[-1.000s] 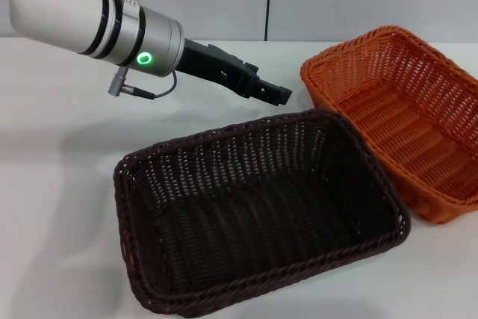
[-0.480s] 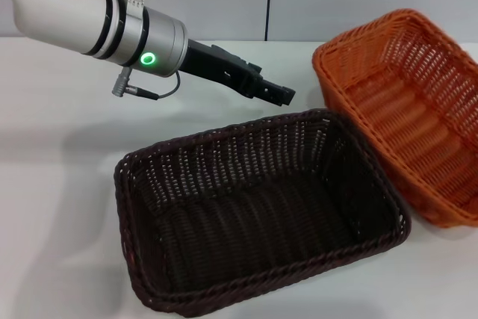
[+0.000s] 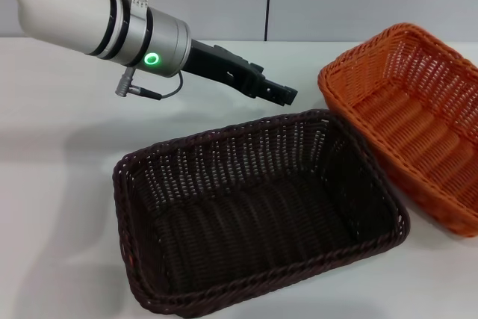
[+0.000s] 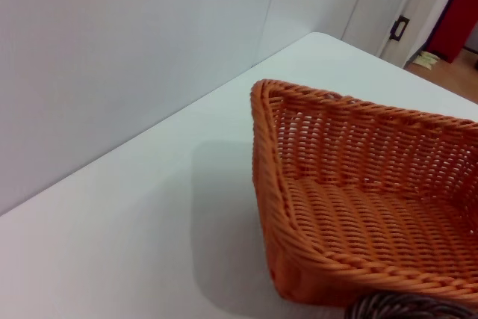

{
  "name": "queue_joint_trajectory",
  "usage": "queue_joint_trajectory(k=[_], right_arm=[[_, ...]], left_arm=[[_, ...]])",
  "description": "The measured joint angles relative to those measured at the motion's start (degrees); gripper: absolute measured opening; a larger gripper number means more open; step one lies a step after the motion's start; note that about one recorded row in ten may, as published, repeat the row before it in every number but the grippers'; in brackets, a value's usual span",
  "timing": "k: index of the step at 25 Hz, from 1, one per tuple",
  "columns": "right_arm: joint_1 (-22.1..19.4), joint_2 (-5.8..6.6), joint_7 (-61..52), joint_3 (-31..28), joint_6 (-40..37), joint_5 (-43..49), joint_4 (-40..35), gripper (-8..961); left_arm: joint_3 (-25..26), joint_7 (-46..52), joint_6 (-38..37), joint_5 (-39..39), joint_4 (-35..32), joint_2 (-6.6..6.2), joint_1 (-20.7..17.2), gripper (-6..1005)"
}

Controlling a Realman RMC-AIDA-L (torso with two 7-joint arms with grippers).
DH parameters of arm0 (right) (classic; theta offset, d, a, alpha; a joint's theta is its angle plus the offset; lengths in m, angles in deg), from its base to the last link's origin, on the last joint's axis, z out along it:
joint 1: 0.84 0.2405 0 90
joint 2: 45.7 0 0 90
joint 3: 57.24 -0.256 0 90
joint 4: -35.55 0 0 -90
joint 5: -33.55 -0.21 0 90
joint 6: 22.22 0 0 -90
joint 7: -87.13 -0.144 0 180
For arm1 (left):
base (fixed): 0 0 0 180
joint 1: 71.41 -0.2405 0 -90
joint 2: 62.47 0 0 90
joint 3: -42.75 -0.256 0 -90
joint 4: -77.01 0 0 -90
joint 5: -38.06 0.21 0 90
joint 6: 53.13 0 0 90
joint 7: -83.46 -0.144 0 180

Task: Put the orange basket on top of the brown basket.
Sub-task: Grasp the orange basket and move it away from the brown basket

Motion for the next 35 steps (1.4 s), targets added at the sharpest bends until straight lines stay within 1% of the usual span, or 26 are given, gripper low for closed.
queue_joint_trajectory(k=[8, 14, 18, 21, 22, 25, 26, 30, 35], right_arm=[[-0.5, 0.08, 0.3, -1.3, 1.1, -0.8, -0.1, 457], [-0.7, 0.14, 0.7, -2.7, 2.1, -1.7, -0.1, 416], [-1.2, 0.23, 1.1, -2.9, 2.4, -3.9, -0.4, 415], [-2.1, 0.43, 3.0, -2.9, 2.5, -8.1, -0.3, 413], [-2.1, 0.43, 3.0, -2.9, 2.5, -8.1, -0.3, 412], [-3.2, 0.49, 5.8, -2.9, 2.3, -12.7, -0.3, 409], [-4.0, 0.49, 7.6, -2.9, 2.0, -15.9, -0.4, 409], [-4.8, 0.49, 9.0, -3.0, 1.7, -18.6, -0.4, 408], [-5.4, 0.29, 9.9, -4.1, 1.9, -18.8, -0.9, 400]], left_arm=[[-0.8, 0.0, -1.0, 0.0, -0.1, 0.02, 0.0, 861], [-0.8, 0.0, -1.6, 0.0, -0.1, 0.02, 0.0, 862], [-0.8, 0.0, -2.3, -0.1, -0.7, 0.02, 0.0, 862], [-0.8, 0.0, -2.6, -0.1, -0.8, 0.05, 0.0, 861], [-0.8, 0.0, -2.6, -0.1, -0.8, 0.05, 0.0, 861], [-0.6, 0.0, -3.1, -0.4, -0.8, 0.07, 0.0, 861], [-0.5, 0.0, -3.3, -0.6, -0.8, 0.08, 0.0, 861], [-0.3, 0.0, -4.4, -2.0, -0.8, 0.10, -0.3, 861], [-0.2, 0.0, -5.3, -3.5, -0.7, 0.10, -0.7, 861]])
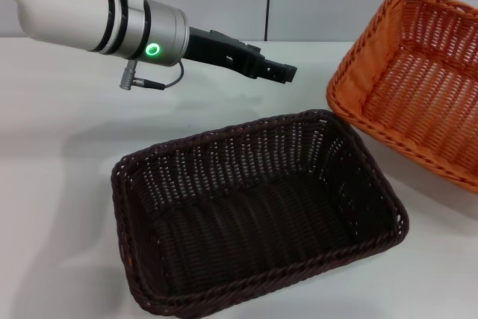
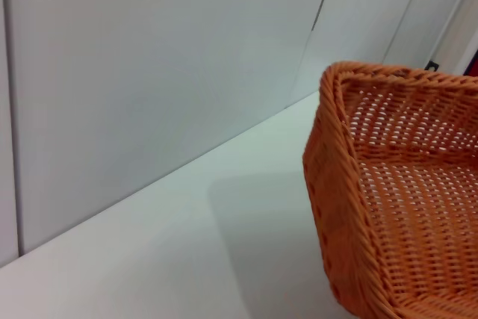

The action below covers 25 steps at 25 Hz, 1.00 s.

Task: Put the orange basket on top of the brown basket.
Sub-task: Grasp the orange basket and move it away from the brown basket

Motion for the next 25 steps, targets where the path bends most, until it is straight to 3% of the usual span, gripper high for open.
queue_joint_trajectory(k=[6, 14, 19, 25], right_arm=[[-1.2, -0.86, 1.5, -1.2, 2.2, 0.0, -1.5, 387], [-2.5, -0.07, -0.2, -1.6, 9.7, 6.9, 0.2, 375], [-2.4, 0.60, -2.1, -1.6, 13.5, 11.5, 1.6, 233], [-2.5, 0.60, -2.2, -1.5, 13.8, 11.7, 1.6, 205]], left_arm=[[0.0, 0.0, -0.4, -0.5, 0.1, 0.00, -0.2, 861], [-0.3, 0.0, -0.5, -1.5, -0.1, 0.00, -0.3, 862], [-0.4, 0.0, -0.7, -1.7, -0.1, 0.00, -0.3, 862], [-0.4, 0.0, -0.7, -1.8, -0.1, 0.03, -0.2, 862]])
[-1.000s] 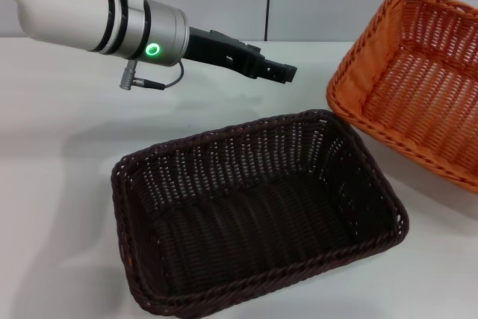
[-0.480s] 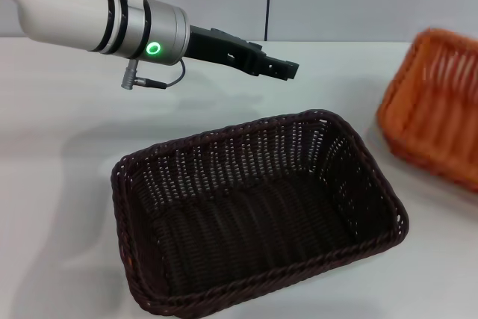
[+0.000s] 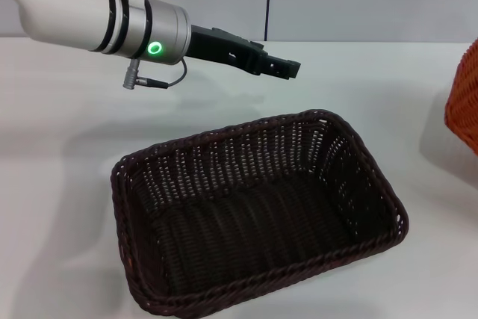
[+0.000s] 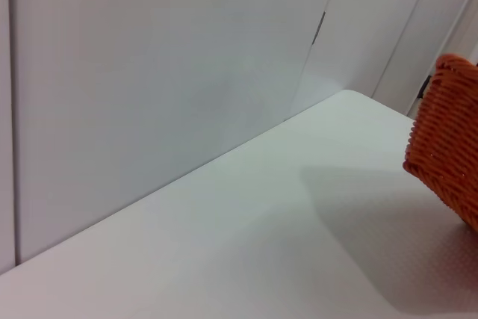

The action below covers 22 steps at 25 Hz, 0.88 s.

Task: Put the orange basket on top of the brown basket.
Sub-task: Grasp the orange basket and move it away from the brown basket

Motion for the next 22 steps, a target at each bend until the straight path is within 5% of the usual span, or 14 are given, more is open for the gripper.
queue_joint_trajectory(k=[19, 22], right_arm=[[2.1, -0.22, -0.5, -0.2, -0.9, -1.3, -0.7, 132], [2.7, -0.12, -1.3, -0.2, -1.1, -1.3, -0.8, 185]], left_arm=[[-0.1, -0.6, -0.2, -0.6, 0.0, 0.06, -0.2, 862], [-0.1, -0.7, -0.3, -0.7, -0.1, 0.06, -0.1, 861]])
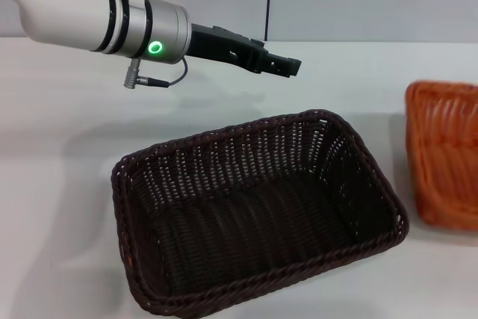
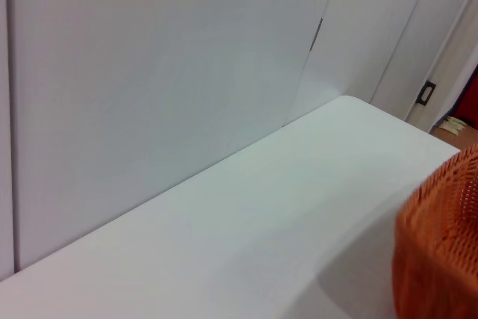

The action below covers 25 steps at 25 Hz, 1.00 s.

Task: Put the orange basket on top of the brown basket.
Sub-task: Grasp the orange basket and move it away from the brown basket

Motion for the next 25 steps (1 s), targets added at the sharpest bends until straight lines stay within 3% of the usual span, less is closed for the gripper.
queue_joint_trajectory(k=[11, 18, 25], right_arm=[[0.6, 1.63, -2.5, 0.6, -4.2, -0.5, -0.5, 413], [0.7, 1.23, -3.1, 0.7, -3.7, 1.4, 0.0, 652], [0.7, 0.22, -2.8, 1.3, -2.9, 1.5, 0.0, 599]], left_arm=[[0.0, -0.1, -0.3, -0.2, -0.1, 0.00, 0.2, 862], [0.0, -0.5, -0.3, -0.5, -0.9, 0.00, 0.3, 861], [0.0, -0.6, -0.3, -0.7, -1.2, 0.00, 0.5, 861]])
